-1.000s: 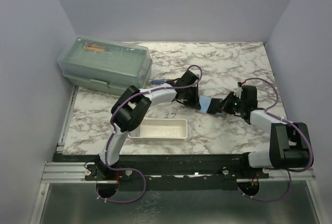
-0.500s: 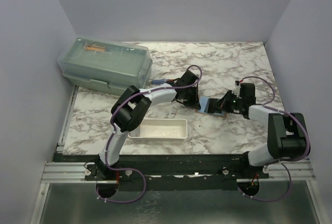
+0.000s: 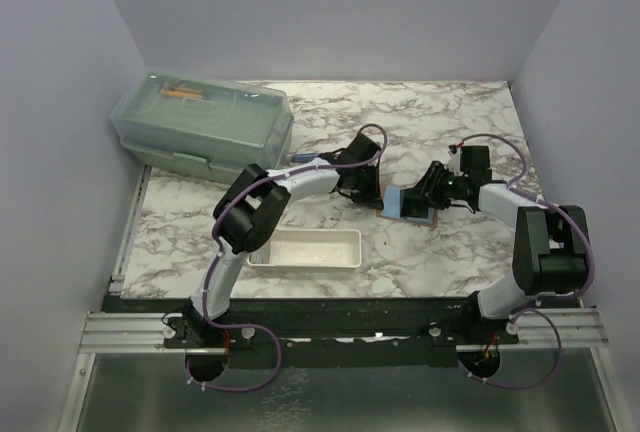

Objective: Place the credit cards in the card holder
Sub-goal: Insert the credit card into the card holder.

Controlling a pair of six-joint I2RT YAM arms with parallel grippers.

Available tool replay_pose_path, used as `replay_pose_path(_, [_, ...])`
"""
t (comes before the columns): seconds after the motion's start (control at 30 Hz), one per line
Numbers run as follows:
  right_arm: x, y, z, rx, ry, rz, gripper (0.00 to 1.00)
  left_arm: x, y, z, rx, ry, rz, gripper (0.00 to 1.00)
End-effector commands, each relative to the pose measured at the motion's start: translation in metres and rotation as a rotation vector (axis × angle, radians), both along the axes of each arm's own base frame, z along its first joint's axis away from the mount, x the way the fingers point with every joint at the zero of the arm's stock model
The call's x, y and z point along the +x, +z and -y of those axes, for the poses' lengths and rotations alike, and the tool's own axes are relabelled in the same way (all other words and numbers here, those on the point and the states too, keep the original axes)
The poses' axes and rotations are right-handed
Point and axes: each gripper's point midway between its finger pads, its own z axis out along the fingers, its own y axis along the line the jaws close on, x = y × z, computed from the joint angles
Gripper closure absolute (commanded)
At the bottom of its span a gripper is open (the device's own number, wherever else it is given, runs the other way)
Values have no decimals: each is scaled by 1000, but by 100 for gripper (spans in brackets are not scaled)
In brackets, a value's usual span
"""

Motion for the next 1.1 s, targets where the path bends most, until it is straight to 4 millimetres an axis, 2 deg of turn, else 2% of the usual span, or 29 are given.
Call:
replay_pose_path(0.0, [-19,-13,20,-115,-26,-104,54,11,6,-10,15,18,-17,95])
replay_pose_path(0.1, [-19,-12,20,-115,-32,-98,51,13,3,-12,23,17,-22,95])
replay_pose_path(0.33, [-17,-14,12,-68,-11,-92,54,10,-6,-12,29,16,-47,98])
replay_pose_path(0.43, [-14,-16,6,-29,-18,-88,62,8,-9,-12,34,15,-53,100])
replay_pose_path(0.53, [-12,-19,4,-2,-34,-91,78,4,-16,-12,42,11,-68,100])
replay_pose_path(0.57, [-11,-19,4,-2,-38,-89,81,3,-17,-13,44,11,-73,100])
replay_pose_path(0.8, [-14,-24,-1,45,-67,-87,83,1,-19,-14,46,21,-85,100])
replay_pose_path(0.97, [-8,-19,-3,72,-82,-20,84,0,-17,-14,43,20,-83,100])
replay_pose_path(1.07, [-6,-17,7,6,-96,-21,78,0,-17,-14,42,18,-81,100])
